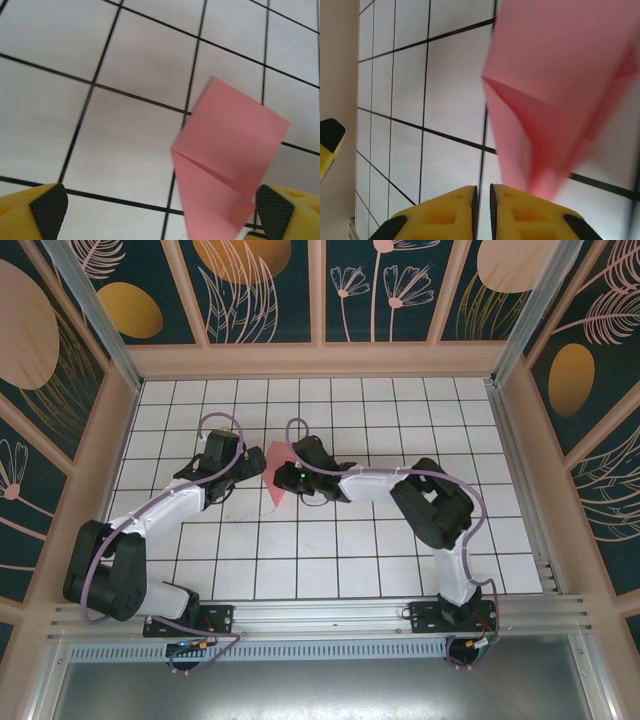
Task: Fold a paper plane with a square sheet of paper (pick it up from the middle)
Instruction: Turn over the paper at the center of the table, then fold the wing for the fifth time at the center of the table.
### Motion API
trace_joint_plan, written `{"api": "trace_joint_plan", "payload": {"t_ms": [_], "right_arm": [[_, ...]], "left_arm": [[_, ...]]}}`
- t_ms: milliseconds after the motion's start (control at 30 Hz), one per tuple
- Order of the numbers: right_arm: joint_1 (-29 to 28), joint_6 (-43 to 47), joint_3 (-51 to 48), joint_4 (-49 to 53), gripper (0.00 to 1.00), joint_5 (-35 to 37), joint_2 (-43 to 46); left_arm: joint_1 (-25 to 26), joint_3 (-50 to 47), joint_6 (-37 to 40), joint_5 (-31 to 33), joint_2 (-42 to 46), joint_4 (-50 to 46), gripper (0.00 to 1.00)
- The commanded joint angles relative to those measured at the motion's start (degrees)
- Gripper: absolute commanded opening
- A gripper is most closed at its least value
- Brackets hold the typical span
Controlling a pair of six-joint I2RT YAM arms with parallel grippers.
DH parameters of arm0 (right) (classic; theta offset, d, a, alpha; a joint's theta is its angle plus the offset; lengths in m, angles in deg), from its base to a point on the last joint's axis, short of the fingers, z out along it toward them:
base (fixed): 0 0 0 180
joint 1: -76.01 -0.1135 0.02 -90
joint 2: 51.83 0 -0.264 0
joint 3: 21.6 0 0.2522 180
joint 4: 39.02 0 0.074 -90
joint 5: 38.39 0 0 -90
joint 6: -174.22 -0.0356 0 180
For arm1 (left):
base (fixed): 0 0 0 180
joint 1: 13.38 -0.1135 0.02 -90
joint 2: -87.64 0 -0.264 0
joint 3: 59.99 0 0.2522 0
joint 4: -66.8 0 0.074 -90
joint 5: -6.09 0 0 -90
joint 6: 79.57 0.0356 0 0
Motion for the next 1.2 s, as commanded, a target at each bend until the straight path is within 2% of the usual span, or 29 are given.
{"api": "trace_joint_plan", "payload": {"t_ms": [0,167,300,400,567,667,733,867,1000,1100,1167], "right_arm": [[-0.4,-0.8,5.6,1.4,0.17,-1.5,-4.4],[-0.4,1.1,10.1,7.7,0.15,-1.9,-9.2],[0.1,5.7,9.4,12.4,0.14,-2.7,-9.4],[1.2,14.2,5.5,15.6,0.13,-3.5,-7.3],[5.5,34.7,-4.9,22.0,0.14,-4.6,-0.1],[7.5,42.3,-9.4,22.6,0.16,-6.7,5.7],[7.4,43.6,-9.7,23.3,0.17,-6.7,8.8],[7.4,35.4,-10.7,19.4,0.21,-5.8,15.3],[7.4,17.4,-14.7,12.5,0.23,1.8,20.9],[6.7,5.9,-16.7,10.0,0.23,6.5,20.9],[6.1,2.9,-16.5,9.5,0.23,8.9,19.5]], "left_arm": [[-0.8,-1.2,-2.0,0.8,1.7,0.8,0.99],[-1.0,-2.2,-2.4,-0.1,1.6,1.0,0.99],[-1.1,-2.5,-2.3,-1.3,1.3,1.5,0.98],[-1.2,-2.9,-1.4,-4.3,1.1,2.5,0.98],[-1.1,-4.2,-0.3,-8.6,1.4,4.7,0.99],[-1.1,-4.9,-0.3,-11.6,1.3,6.5,0.99],[-1.1,-5.3,-0.6,-14.1,1.1,7.9,0.98],[-1.1,-6.2,-1.7,-19.5,0.6,11.1,0.99],[-1.0,-8.1,-3.8,-24.7,-0.2,14.9,0.99],[-1.0,-9.5,-5.9,-28.2,-1.0,18.2,0.98],[-1.0,-10.8,-7.8,-30.9,-1.6,21.5,0.98]]}}
